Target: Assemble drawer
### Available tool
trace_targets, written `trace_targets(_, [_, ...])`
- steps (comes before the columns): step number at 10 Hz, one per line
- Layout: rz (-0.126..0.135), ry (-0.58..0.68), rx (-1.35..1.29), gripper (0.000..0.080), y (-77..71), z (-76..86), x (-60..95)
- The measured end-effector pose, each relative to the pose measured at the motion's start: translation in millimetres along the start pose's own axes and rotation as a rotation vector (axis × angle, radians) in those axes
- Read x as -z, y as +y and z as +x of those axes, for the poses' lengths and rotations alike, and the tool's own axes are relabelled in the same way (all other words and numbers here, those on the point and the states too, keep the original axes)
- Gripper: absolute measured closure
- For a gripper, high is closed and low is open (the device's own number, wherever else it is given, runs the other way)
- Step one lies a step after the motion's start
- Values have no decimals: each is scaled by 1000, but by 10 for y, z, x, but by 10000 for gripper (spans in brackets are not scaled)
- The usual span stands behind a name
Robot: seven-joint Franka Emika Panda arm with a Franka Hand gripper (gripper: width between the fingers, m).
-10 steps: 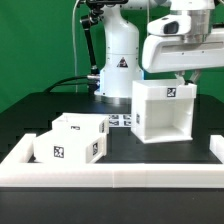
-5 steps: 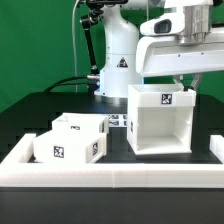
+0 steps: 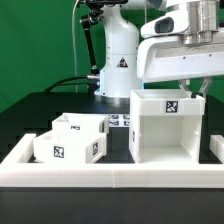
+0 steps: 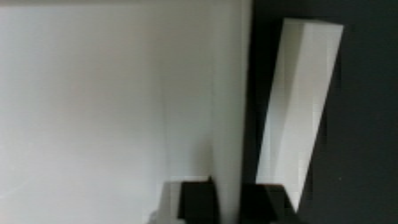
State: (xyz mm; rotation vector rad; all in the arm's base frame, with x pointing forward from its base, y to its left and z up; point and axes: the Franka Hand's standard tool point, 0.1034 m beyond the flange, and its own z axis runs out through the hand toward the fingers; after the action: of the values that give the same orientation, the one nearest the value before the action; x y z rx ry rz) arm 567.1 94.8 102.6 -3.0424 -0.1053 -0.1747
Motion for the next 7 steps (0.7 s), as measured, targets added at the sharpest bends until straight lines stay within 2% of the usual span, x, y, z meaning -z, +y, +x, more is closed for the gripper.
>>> trace_targets(2, [3,28,-10,761,46,252,-18])
trace_targets(5, [2,32,-17,761,46,283,-7])
trace_targets(7, [7,39,-120,761,30,302,4])
